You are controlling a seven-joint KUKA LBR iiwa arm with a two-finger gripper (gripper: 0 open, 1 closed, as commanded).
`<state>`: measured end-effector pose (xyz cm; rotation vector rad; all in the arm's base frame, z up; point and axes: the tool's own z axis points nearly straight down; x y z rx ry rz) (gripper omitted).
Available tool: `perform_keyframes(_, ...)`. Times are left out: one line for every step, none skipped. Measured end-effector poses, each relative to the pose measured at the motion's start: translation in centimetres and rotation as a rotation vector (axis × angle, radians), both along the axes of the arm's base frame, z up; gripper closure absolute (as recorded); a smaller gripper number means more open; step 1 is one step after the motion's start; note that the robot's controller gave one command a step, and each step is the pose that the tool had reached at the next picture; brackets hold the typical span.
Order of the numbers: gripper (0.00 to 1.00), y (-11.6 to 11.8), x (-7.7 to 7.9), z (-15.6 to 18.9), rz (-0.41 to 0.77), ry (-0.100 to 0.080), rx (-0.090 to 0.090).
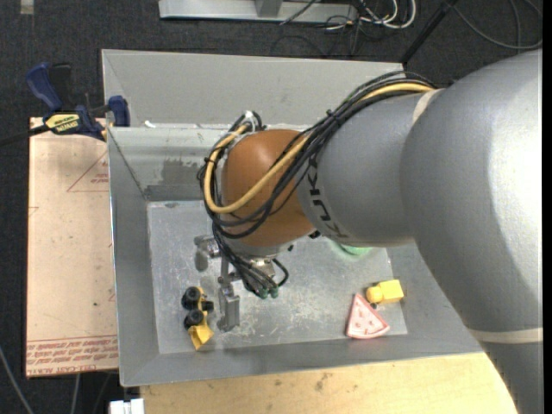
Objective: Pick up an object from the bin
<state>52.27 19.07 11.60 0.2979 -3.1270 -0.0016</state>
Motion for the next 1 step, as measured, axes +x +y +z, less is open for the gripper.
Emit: perform_keyframes(0.0,0.39,-2.74,-3.52,0.203,-0.008,0.002)
